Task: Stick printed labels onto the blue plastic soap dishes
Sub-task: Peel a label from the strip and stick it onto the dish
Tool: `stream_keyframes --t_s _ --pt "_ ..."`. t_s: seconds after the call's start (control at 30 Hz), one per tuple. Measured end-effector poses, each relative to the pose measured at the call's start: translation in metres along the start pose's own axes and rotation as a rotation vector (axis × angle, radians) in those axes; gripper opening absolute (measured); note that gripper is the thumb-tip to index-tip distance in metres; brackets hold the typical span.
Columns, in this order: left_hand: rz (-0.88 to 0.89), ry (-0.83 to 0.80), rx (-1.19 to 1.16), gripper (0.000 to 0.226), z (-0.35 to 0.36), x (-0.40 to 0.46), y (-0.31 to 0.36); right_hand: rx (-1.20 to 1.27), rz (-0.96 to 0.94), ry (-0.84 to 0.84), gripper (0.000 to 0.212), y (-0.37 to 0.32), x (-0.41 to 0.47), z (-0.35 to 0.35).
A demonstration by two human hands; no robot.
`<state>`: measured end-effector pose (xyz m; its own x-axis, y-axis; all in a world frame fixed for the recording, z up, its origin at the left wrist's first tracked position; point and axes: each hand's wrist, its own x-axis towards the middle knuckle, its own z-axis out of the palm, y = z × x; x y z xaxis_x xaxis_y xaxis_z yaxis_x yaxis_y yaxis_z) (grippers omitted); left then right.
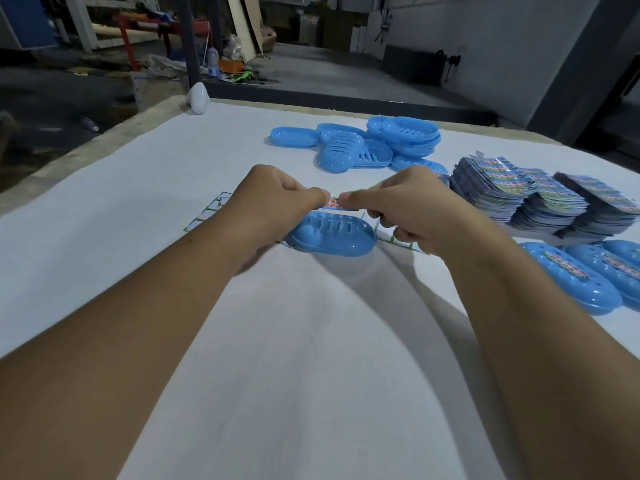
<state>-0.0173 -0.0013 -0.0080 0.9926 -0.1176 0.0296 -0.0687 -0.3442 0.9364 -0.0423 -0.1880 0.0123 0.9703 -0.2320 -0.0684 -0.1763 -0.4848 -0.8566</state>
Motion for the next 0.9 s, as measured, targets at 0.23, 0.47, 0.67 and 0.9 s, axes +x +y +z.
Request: stream_keyframes --t_s 0.23,0.47,0.67,0.9 --pt "0.02 -0.029 0.183 0.041 0.001 0.002 -0.001 -0.141 0.012 -0.037 0.05 0.005 0.005 0.003" --pt "0.046 0.03 0.349 0.036 0.003 0.008 -0.005 -0.184 -0.001 -0.07 0.036 0.007 0.007 0.006" --pt "0.063 0.052 0.385 0.036 0.005 0.009 -0.006 -0.177 -0.008 -0.077 0.035 0.008 0.008 0.007" --pt "0.084 0.084 0.47 0.032 0.007 0.005 -0.003 -0.196 -0.007 -0.066 0.036 0.007 0.009 0.007"
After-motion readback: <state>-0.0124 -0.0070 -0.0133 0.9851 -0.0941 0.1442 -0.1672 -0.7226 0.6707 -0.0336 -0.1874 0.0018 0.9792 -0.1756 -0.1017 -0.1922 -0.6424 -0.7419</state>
